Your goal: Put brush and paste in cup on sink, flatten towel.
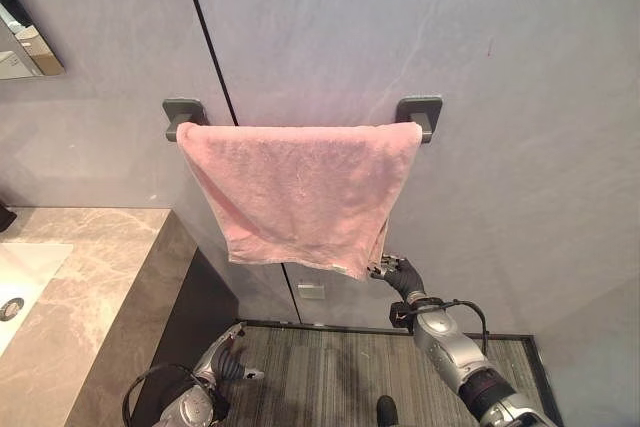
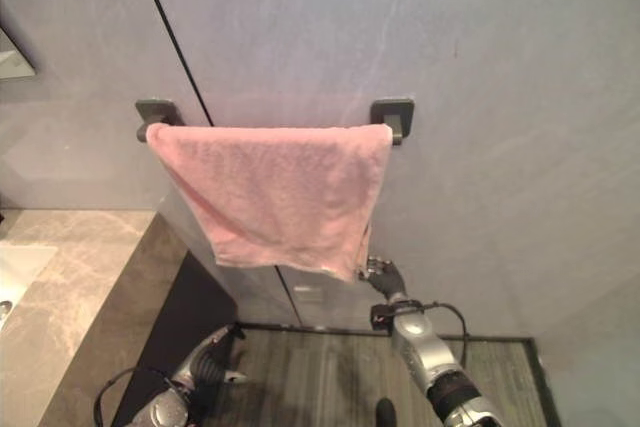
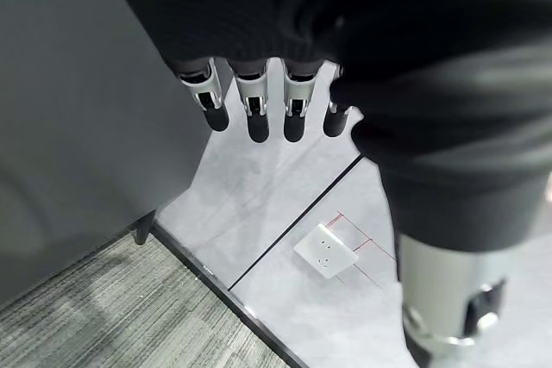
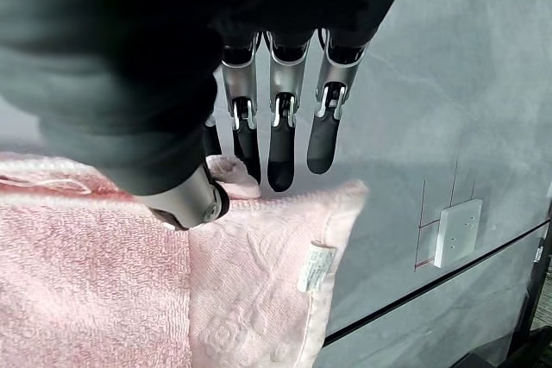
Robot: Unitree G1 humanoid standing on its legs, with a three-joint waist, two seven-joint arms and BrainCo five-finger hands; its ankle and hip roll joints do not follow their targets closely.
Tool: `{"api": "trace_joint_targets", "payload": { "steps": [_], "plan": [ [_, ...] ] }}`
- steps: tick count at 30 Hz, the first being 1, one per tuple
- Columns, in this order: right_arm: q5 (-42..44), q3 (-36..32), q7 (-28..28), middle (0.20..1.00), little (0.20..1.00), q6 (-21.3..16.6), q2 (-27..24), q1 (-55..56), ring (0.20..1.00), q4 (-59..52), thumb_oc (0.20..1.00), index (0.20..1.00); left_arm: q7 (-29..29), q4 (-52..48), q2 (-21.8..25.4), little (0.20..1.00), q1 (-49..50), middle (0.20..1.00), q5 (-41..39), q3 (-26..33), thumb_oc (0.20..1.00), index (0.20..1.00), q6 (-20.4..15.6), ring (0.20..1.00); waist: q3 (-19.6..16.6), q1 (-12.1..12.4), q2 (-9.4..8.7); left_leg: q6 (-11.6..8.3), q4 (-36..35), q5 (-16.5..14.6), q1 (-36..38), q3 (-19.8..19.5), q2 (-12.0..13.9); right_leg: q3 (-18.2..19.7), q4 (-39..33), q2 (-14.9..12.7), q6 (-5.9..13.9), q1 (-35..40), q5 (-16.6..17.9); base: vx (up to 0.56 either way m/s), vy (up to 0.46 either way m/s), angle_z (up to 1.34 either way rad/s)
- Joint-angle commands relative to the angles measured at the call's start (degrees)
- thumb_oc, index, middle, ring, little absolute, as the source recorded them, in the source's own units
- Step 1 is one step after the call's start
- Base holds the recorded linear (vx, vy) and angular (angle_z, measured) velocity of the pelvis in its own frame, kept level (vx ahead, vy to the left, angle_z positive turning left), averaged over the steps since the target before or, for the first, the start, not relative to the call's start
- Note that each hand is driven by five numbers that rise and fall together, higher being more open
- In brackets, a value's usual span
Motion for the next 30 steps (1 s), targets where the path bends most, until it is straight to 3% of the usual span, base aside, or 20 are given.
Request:
{"api": "trace_joint_targets", "payload": {
  "steps": [1,2,30],
  "plan": [
    [-0.92,0.14,-1.28,0.325,0.325,-3.91,2.70,-4.17,0.325,-1.17,0.325,0.325,2.04,0.56,1.91,1.000,-3.66,1.000,-0.47,-2.46,1.000,1.000,-1.00,1.000,-0.52,0.31,-3.95,-0.76,0.38,1.88,-2.65,-0.62,1.63,1.04,0.41,-7.67,5.31,1.76,-2.29,0.00,0.000,0.00],
    [-0.83,0.27,-1.29,0.200,0.200,-3.97,2.83,-4.07,0.200,-1.30,0.200,0.200,2.25,1.51,1.58,1.000,-3.86,1.000,-0.41,-2.65,1.000,1.000,-0.97,1.000,-0.67,0.23,-4.02,-0.77,0.38,1.84,-2.61,-0.63,1.61,1.11,0.41,-7.67,5.32,1.75,-2.26,0.00,0.000,0.00],
    [-2.37,3.46,-0.20,0.200,0.200,-4.75,4.38,-2.56,0.200,2.81,0.200,0.200,6.25,15.77,-2.56,1.000,-8.80,1.000,2.45,-5.03,1.000,1.000,-0.12,1.000,-0.84,-0.52,-4.48,-0.98,0.38,1.95,-2.91,-0.46,1.57,1.05,0.41,-7.55,5.24,1.58,-2.18,0.00,0.000,0.00]
  ]
}}
